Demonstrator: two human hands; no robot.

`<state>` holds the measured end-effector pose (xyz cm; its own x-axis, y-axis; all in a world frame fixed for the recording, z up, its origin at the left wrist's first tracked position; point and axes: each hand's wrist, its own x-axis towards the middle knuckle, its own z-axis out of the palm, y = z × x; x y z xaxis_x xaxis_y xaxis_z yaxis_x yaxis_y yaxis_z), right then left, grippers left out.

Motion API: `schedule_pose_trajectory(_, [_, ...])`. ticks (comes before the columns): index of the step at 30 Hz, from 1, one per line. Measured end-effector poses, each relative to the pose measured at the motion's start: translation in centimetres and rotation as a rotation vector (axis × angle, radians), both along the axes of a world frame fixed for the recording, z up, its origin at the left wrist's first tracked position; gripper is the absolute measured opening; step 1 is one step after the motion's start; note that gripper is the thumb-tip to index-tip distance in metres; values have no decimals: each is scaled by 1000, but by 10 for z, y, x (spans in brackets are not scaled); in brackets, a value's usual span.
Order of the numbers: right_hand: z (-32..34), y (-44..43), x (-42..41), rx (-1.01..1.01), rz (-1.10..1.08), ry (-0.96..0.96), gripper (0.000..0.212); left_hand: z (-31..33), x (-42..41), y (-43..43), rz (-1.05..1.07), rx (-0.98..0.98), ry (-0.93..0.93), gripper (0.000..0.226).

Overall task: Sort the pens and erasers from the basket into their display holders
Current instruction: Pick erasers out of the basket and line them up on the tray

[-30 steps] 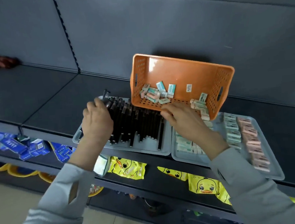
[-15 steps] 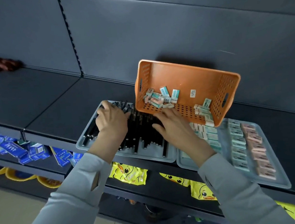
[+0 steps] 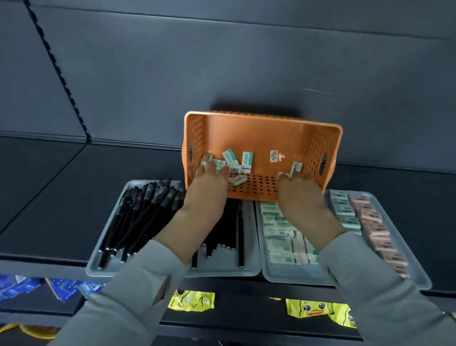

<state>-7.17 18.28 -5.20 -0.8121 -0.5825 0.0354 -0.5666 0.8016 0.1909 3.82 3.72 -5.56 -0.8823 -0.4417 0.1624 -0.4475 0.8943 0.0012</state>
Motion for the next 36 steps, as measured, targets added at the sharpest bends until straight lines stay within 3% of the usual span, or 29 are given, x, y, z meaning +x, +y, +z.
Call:
schedule_pose_trajectory(4, [0,-9,-2,133,-108,-39,38,-5,-29,-7,-20,-131,-202,48])
schedule_pose_trajectory(7, [2,-11,-7,97,-125,-68,38,-9,-40,-13,-37,-153,-236,46])
schedule_pose_trajectory(13, [-5,-29,-20,-441,101,-310,29,-26,-54,-29,-77,124,-41,58])
schedule_pose_trajectory(16, [-8,-23,-34,-328,-21,-158,29,-22,-51,-29,-15,100,-18,66])
schedule_pose_trajectory(19, [-11,-24,-41,-103,-122,-264,36,-19,-53,-20,-3,116,-111,81])
schedule_pose_trajectory(23, [-12,-33,-34,-296,91,-353,31,-19,-57,-14,1,200,-35,75])
schedule_pose_trajectory(25, [-12,-28,-40,-358,146,-357,41,-21,-58,-18,-3,237,25,72])
schedule_pose_trajectory(27, [-12,-25,-46,-289,146,-347,58,-22,-61,-22,-14,226,0,73])
schedule_pose_trajectory(31, [-2,-26,-51,-288,236,-510,51,-20,-66,-27,-118,205,-81,70])
schedule_pose_trajectory(36, [2,-30,-67,-258,170,-596,76,-17,-64,-34,-201,218,-88,70])
